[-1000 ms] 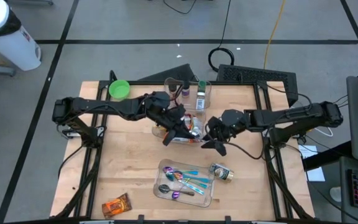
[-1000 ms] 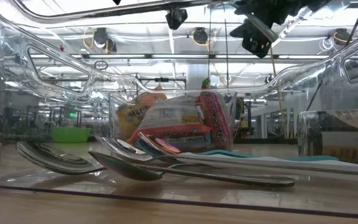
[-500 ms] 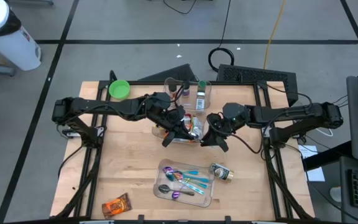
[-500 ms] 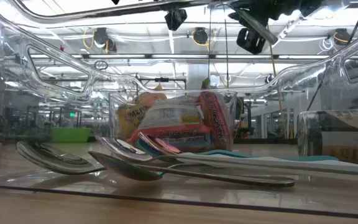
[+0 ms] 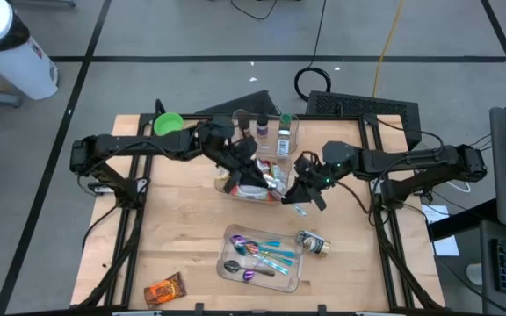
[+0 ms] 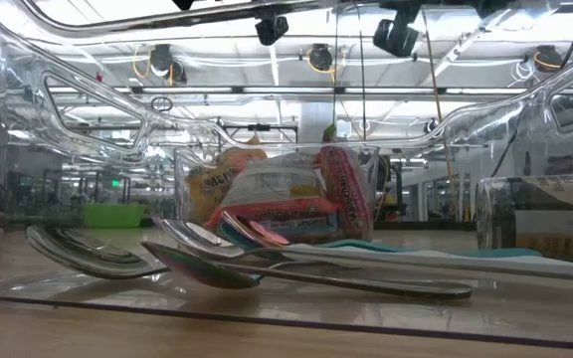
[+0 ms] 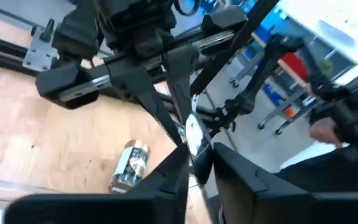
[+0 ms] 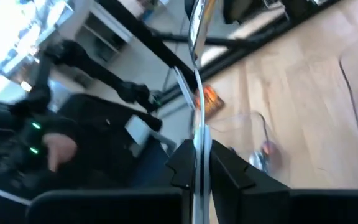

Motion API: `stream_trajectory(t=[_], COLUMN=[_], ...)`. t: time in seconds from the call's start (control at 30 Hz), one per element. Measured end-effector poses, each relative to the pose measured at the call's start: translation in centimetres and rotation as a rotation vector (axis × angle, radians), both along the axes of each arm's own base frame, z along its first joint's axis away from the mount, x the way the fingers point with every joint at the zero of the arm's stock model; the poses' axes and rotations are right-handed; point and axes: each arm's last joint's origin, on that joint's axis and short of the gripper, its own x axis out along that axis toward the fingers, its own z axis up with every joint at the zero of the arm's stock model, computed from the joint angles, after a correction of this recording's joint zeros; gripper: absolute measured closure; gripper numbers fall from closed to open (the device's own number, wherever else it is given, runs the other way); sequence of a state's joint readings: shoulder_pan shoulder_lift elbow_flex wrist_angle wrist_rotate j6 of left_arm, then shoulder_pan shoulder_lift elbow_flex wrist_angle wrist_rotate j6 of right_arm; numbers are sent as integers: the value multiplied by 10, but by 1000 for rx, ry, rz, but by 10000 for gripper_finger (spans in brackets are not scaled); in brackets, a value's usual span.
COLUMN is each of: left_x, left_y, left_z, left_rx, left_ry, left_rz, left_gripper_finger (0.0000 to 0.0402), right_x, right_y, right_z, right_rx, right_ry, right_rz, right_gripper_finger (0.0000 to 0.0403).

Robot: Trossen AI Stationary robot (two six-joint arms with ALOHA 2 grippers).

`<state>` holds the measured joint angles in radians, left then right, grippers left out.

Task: Pick & Place Food Item
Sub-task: Put the blue spoon into the bottom transparent bin

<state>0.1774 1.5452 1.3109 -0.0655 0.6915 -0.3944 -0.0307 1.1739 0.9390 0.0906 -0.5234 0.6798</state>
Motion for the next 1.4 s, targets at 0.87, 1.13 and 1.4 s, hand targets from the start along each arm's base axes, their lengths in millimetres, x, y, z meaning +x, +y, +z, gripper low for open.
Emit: stream_trajectory(t=[0.87,1.13,1.4], left_x=[-82,-105,-101], left_y=[62,48,18], left_z=[82,105,111], left_rx=[58,87,41], left_ry=[-326,-410,-431], left_rz=[267,390,499], left_gripper_finger=[222,222,222], right_x=[27,73,98], right_y=[65,74,95], right_z=[-32,-28,-30], right_rx=[-88,-199,-358], right_ry=[81,67,309], right_rz=[35,58,80], right_gripper_finger=[388,388,388])
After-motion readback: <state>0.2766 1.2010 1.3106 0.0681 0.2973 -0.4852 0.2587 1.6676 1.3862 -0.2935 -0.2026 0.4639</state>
